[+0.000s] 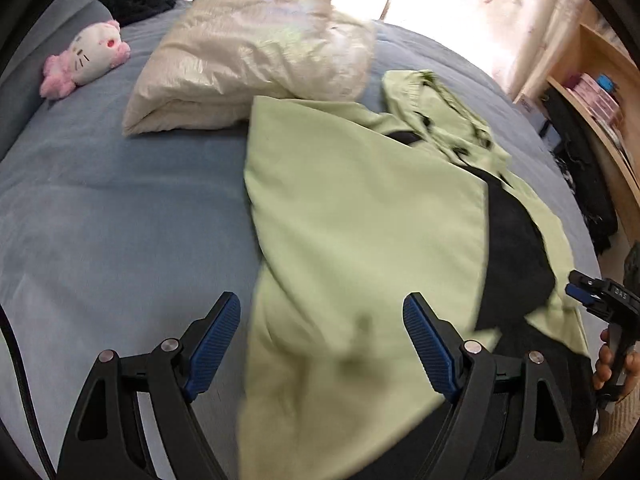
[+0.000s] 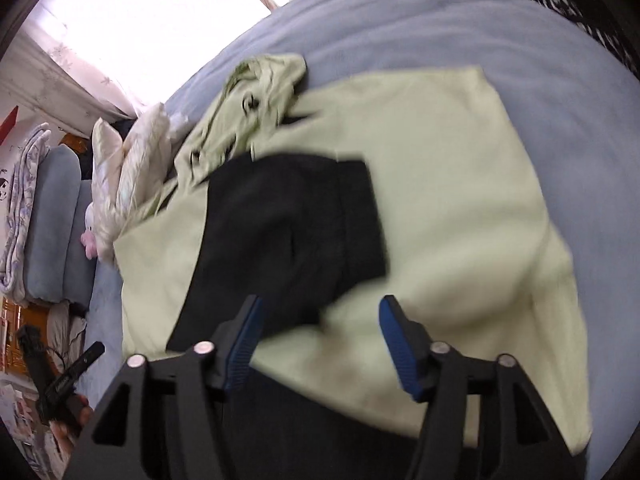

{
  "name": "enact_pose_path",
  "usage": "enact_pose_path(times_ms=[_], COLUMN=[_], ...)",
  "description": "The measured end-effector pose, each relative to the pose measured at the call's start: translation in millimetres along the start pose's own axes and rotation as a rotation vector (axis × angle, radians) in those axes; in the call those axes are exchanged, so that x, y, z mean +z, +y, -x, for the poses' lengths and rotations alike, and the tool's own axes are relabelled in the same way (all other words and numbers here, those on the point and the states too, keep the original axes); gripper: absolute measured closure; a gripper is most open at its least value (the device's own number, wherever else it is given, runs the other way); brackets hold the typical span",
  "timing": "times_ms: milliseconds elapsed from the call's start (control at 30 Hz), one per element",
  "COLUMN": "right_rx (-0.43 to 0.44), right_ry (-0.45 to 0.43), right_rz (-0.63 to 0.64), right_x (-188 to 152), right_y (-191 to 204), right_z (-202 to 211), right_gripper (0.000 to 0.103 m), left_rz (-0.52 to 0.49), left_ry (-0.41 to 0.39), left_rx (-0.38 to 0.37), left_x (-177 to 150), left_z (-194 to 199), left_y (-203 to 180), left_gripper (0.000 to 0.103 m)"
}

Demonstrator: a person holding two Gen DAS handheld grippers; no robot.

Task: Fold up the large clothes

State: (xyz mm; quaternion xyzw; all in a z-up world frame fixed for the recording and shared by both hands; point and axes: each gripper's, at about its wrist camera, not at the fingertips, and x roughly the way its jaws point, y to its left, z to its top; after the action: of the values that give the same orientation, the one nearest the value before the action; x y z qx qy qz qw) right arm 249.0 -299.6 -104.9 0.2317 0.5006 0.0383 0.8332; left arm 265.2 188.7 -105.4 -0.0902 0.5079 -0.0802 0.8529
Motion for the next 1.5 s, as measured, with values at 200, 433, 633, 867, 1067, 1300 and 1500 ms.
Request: enact_pose_path(times_ms=[200,433,633,867,1067,1300,1500], right_rx=[-0.005,0.071,0.027,-0.048,-0.243,-0.3,-0.152], right_ry=[0.016,0.006,-0.029,-0.201,-0.155,-0.214,-0.244], right_rz=[0.023,0.045,0.117,0.212,0.223,0.249,0.276], right_x=[49,64,58,50,55,45,11], right_y=[-2,-3,4,29,36,55,94], right_z=[-47,-74,-78,-58,-98,-56,-30], right_gripper=[0.041,0.04,0.077,0.082,0.078,0.071,0.063], left_rz=[0.02,0.06,0.097,-0.073,-0.106,-0.114,-0.095], left_ry=[0.02,0.05,-0.031,-0.315,-0.227,-0.249,-0.238], left_rx=[0.022,-0.053,-0.016,0.192,0.352,0.412,0.208], left_x=[48,75,88,76,78,69,41], left_z=[-53,-97,-100,-54,-100,-55,-13], left_y=[31,49,44,-3,-12,-22,-65], left_gripper=[0.021,0.021,0.094,0.099,0.094,0.06,0.059])
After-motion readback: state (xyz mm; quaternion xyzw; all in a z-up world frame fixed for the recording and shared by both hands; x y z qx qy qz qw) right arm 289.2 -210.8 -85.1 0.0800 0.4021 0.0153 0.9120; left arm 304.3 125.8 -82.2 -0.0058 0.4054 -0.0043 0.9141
